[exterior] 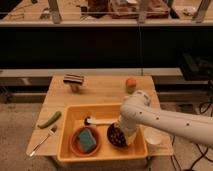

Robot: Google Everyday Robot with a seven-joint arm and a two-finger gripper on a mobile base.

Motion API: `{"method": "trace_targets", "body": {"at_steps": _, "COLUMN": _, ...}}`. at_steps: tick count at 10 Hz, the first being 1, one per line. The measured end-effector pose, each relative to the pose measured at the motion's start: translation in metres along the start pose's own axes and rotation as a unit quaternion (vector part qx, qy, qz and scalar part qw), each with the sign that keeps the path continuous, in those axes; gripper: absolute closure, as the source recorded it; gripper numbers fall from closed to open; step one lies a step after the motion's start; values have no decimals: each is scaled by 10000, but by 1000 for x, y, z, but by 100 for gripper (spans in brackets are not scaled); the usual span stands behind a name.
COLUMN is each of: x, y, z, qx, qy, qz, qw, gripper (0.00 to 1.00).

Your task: Place grapes in table surface

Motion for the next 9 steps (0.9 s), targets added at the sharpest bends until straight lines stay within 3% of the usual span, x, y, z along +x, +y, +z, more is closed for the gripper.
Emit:
{"method": "trace_targets", "body": {"at_steps": 3, "x": -7, "y": -1, "z": 12, "qx": -35, "qy": -24, "qz": -543, "qw": 9985, "gripper": 35}}
{"method": "trace_targets", "body": {"at_steps": 6, "x": -7, "y": -1, "z": 33, "qx": -153, "qy": -40, "qz": -697, "qw": 9974, "gripper": 38}}
{"method": "trace_targets", "body": {"at_steps": 9, "x": -4, "y": -8, "z": 40, "qx": -246, "qy": -23, "qz": -623, "qw": 9978, "gripper": 67}}
